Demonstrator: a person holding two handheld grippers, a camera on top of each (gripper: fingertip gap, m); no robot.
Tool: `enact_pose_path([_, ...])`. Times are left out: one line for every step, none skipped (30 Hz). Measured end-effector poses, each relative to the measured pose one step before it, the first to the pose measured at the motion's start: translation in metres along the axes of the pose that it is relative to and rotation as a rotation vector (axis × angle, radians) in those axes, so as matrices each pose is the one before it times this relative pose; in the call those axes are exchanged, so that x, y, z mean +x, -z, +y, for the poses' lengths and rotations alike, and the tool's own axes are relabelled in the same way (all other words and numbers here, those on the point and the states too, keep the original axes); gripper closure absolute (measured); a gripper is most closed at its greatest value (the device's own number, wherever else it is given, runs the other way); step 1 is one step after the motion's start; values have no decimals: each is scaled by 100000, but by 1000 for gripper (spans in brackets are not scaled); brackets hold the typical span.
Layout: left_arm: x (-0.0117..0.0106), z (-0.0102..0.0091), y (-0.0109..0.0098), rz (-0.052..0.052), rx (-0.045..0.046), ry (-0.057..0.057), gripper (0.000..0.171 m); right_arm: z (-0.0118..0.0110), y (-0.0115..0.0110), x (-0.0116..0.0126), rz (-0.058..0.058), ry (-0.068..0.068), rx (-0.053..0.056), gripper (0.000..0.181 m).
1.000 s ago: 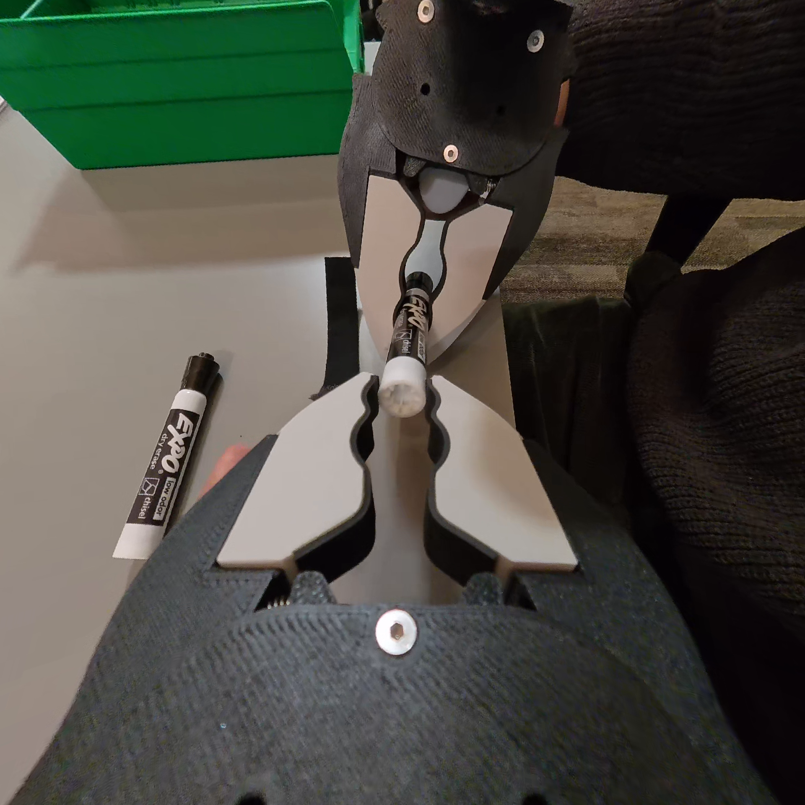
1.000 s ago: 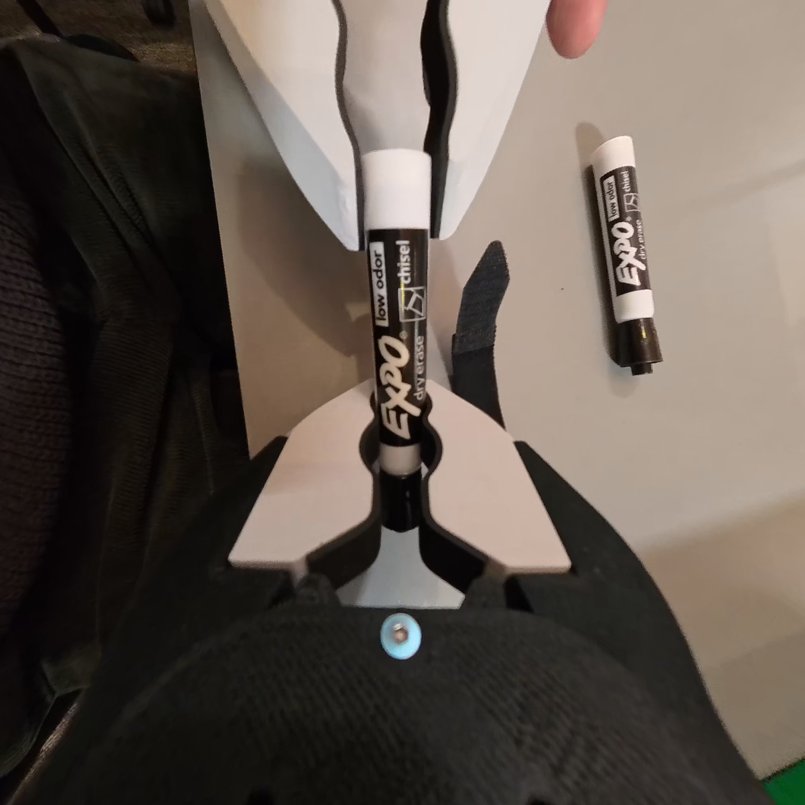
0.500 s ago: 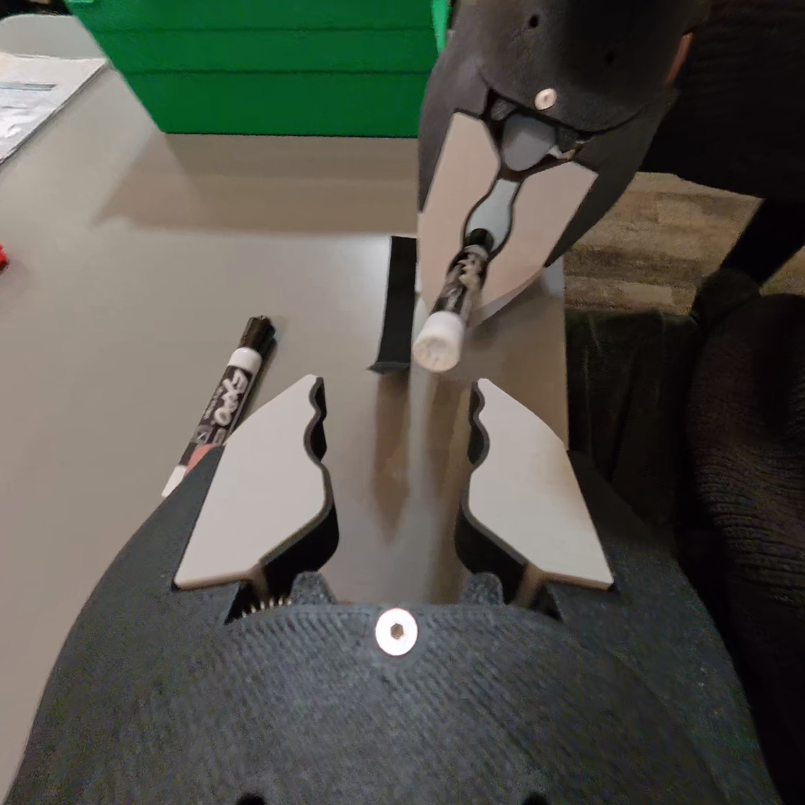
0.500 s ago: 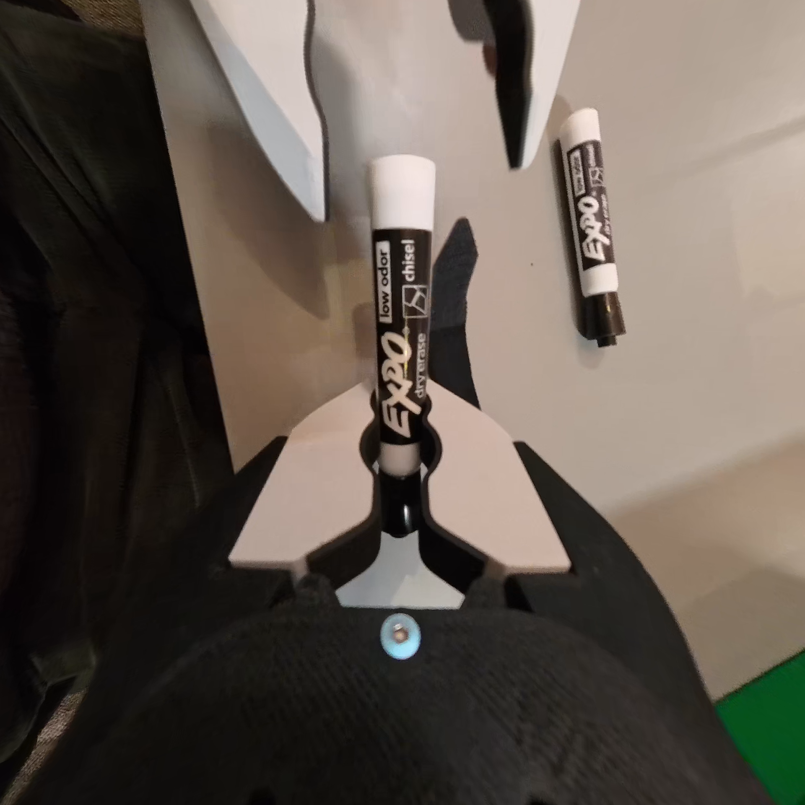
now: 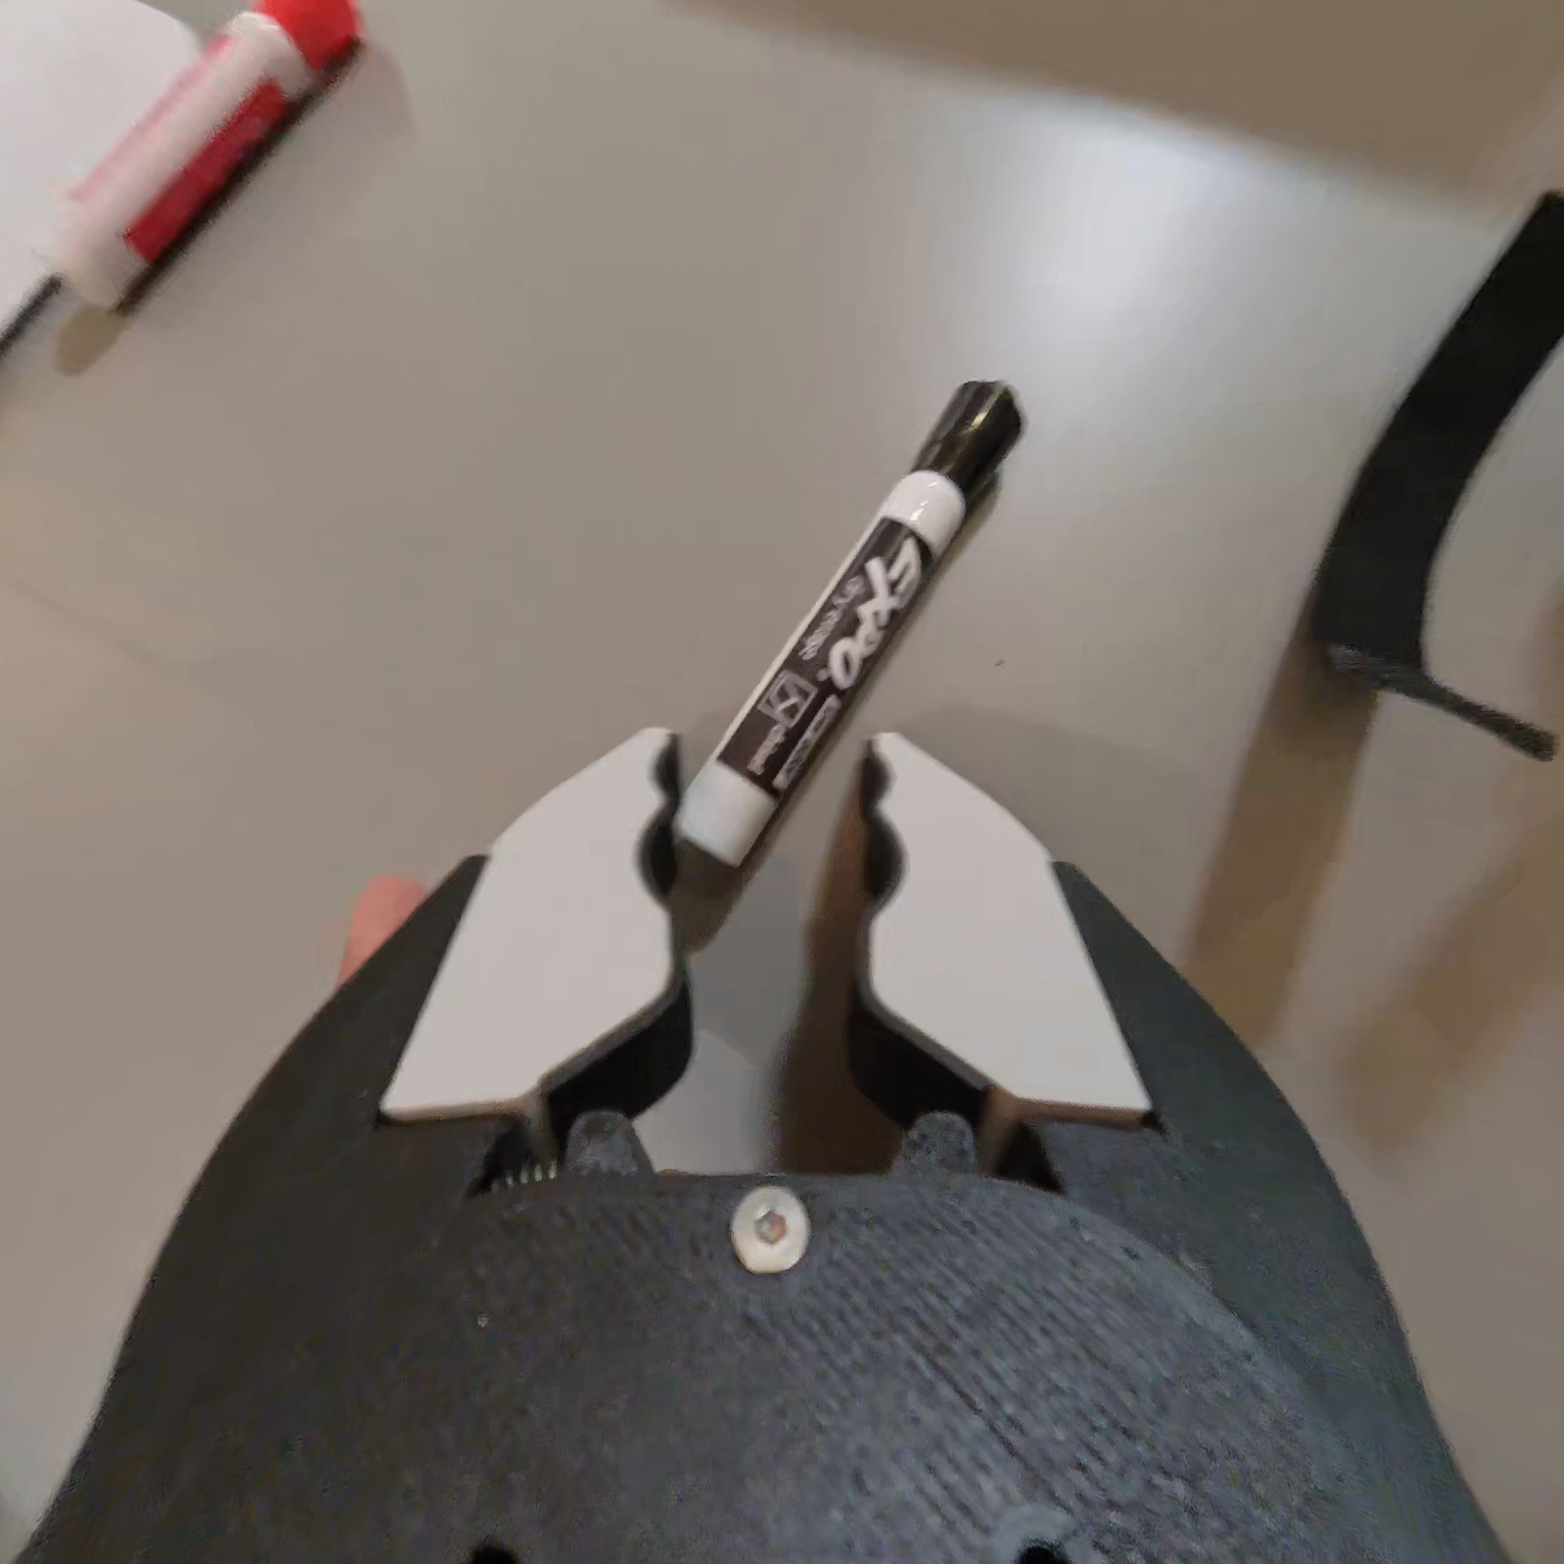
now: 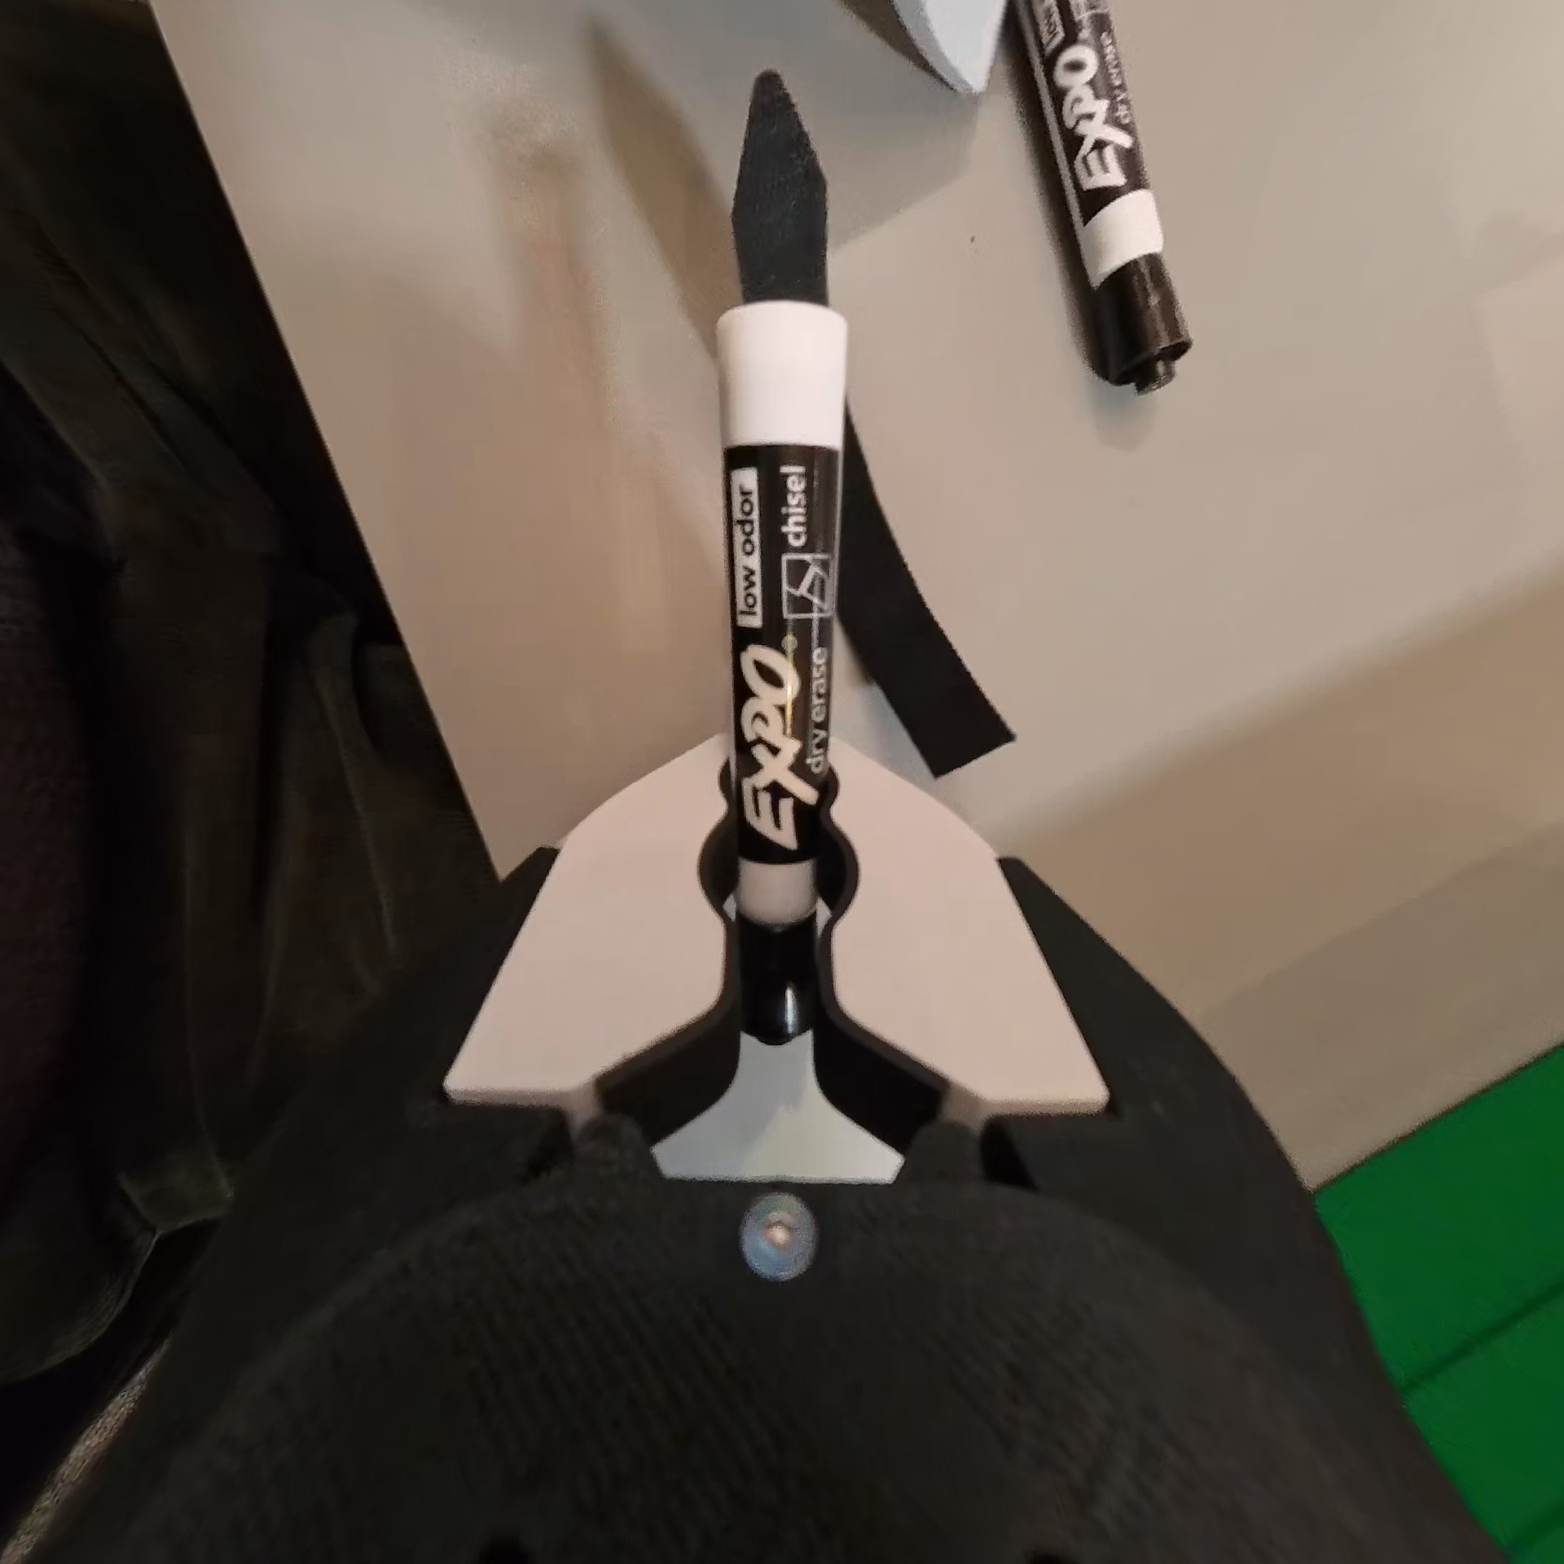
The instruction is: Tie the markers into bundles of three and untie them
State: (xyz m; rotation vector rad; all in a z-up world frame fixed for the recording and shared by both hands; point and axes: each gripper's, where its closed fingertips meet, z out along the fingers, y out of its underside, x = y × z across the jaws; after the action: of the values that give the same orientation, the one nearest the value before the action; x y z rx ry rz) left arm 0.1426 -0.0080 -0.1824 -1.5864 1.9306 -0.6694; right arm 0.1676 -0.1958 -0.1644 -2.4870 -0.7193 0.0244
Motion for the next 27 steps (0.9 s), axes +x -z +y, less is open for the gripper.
enact_pose_path([311, -94, -214, 3754, -1596, -1198, 146, -2, 146, -196, -275, -374, -380, 167])
enact_pose_path([73, -156, -126, 1915, -407, -1437, 148, -69, 176, -140, -25, -197, 5, 167])
enact_pose_path([-134, -108, -76, 310, -636, -1575, 150, -114, 197, -137, -64, -193, 290, 167])
enact_pose_path([142, -198, 54, 1797, 145, -2379, 152, -129, 183, -123, -158, -405, 344, 167])
enact_pose_path([170, -563, 260, 1445, 2295, -1604, 153, -83, 179, -48, 138, -460, 106, 167])
enact_pose_path([137, -832, 475, 1173, 3344, -944, 153, -44, 147, 45, 450, -194, -325, 167])
enact_pose_path([107, -980, 636, 964, 3642, -684, 153, 10, 124, 111, 504, 46, -845, 167])
enact_pose_path([133, -1049, 777, 897, 3864, -1267, 153, 26, 112, 216, 740, 252, -1353, 167])
enact_pose_path([108, -1043, 863, 300, 3663, -1797, 153, 13, 72, 353, 1072, 534, -1776, 167])
enact_pose_path([94, -1030, 925, 45, 3587, -2007, 153, -46, 30, 457, 1145, 805, -1930, 167])
enact_pose_path([196, -1070, 965, 394, 3824, -1921, 153, -147, -34, 485, 748, 902, -1856, 167])
enact_pose_path([278, -1153, 981, 798, 4493, -1656, 153, -259, -79, 510, 328, 1012, -1549, 167])
enact_pose_path([432, -1212, 934, 1522, 5193, -1377, 153, -377, -143, 542, 185, 1114, -1085, 168])
enact_pose_path([696, -1205, 823, 3170, 5676, -1349, 153, -445, -204, 517, -147, 1020, -610, 168])
enact_pose_path([927, -1012, 636, 4606, 4997, -834, 153, -447, -245, 403, -711, 736, -363, 168])
enact_pose_path([1024, -598, 419, 5356, 2858, -227, 153, -400, -277, 249, -1021, 603, -232, 168])
enact_pose_path([911, -78, 226, 4712, 159, 123, 153, -298, -274, 74, -1063, 576, -108, 168])
enact_pose_path([734, 340, 108, 3543, -1844, -193, 153, -159, -258, -147, -1133, 727, -88, 168])
enact_pose_path([592, 658, -4, 2459, -2913, -620, 152, -42, -264, -345, -1472, 898, -136, 168])
enact_pose_path([634, 767, -94, 2638, -3022, -485, 152, 18, -255, -410, -1694, 752, -279, 168])
enact_pose_path([633, 670, -165, 2736, -2080, 427, 152, 23, -258, -377, -1637, 573, -414, 168])
enact_pose_path([621, 545, -215, 2836, -1320, 1048, 152, -1, -250, -377, -1754, 607, -364, 168])
enact_pose_path([513, 420, -257, 2216, -650, 1247, 152, -66, -250, -375, -1881, 728, -225, 168])
enact_pose_path([373, 364, -243, 1213, -504, 968, 152, -127, -238, -323, -1748, 769, -200, 168])
enact_pose_path([247, 258, -232, 191, -91, 450, 152, -175, -226, -269, -1429, 993, -179, 168])
enact_pose_path([314, 211, -205, 502, -14, 341, 152, -242, -212, -219, -1257, 1238, -150, 167])
enact_pose_path([370, 184, -205, 987, 19, 747, 152, -304, -195, -209, -1241, 1278, -108, 167])
